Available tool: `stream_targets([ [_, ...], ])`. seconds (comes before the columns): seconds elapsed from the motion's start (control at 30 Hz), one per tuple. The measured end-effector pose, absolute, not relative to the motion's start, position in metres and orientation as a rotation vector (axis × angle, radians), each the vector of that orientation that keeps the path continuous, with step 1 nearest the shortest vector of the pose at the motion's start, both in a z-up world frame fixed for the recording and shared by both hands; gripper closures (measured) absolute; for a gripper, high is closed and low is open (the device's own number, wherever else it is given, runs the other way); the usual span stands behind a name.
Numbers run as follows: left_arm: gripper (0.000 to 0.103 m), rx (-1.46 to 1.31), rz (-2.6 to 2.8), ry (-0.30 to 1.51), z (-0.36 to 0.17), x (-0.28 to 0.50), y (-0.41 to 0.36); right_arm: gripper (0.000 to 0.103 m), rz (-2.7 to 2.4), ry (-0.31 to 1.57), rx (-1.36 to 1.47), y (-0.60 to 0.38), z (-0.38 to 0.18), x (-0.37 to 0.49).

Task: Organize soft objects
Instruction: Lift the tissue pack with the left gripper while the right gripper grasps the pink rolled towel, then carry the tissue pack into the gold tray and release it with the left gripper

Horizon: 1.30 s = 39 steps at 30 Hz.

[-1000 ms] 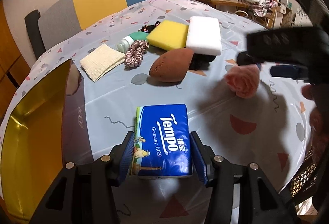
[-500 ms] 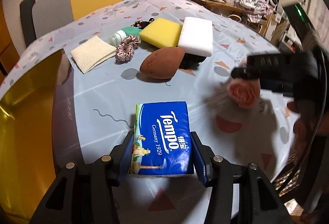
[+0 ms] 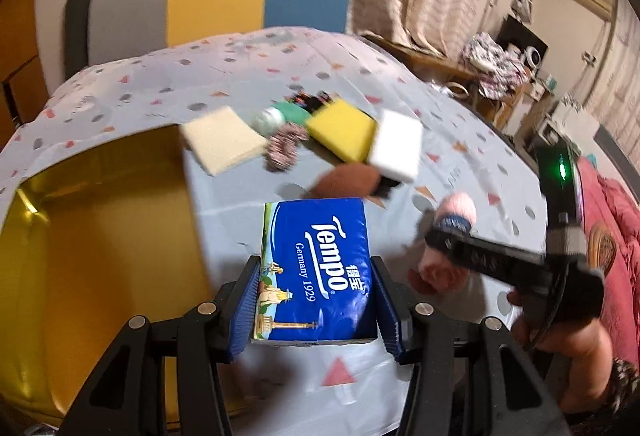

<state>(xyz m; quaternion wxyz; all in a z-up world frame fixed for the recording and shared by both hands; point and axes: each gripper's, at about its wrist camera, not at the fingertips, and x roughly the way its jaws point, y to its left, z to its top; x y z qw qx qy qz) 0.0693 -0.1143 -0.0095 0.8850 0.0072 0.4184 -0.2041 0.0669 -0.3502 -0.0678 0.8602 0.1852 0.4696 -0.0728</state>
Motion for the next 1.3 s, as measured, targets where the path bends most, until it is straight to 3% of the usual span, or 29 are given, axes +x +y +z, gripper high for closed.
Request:
stream_targets([
  [0.23,0.050,-0.023,-0.292,0.876,0.003,0.097,-0.041,0.055,-0.088,0.970,0.323,-0.322,-0.061,0.062],
  [0.63,0.050,-0.054,-0.014,1.078,-0.045,0.179,0.085,0.055,-0.060,0.925,0.248,-0.292,-0.044,0.051],
  [1.0,0.049,0.063,0.125,1.074,-0.058,0.230,0.119,0.055,-0.029,0.858,0.190,-0.267,-0.010,0.045],
  [1.3,0.046,-0.008,0.131,0.945,-0.031,0.201,0.130,0.055,0.038,0.823,0.156,-0.240,0.007,0.049],
])
